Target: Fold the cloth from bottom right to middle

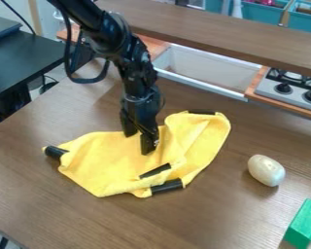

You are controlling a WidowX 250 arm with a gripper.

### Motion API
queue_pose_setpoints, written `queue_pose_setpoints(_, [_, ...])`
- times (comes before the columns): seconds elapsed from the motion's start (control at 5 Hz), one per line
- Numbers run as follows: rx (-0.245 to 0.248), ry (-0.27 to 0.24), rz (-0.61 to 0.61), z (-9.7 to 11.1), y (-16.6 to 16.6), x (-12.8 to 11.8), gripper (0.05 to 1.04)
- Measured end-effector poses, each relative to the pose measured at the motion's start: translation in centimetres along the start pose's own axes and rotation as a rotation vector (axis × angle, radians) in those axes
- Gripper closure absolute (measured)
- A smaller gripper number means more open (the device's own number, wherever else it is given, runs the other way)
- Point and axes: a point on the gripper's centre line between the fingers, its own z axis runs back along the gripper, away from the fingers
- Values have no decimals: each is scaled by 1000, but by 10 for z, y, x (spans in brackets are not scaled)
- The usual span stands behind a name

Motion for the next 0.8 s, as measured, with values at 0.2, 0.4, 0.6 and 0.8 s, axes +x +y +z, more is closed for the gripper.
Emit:
queue_pose_setpoints(0.2, [17,9,4,-3,5,3,83])
queue_pose_setpoints(0.4, [46,13,26,-6,16,12,83])
queue_pose_setpoints(0.6, [67,17,59,-9,32,20,83])
queue_pose_setpoints(0.8, [104,10,104,-12,54,35,83])
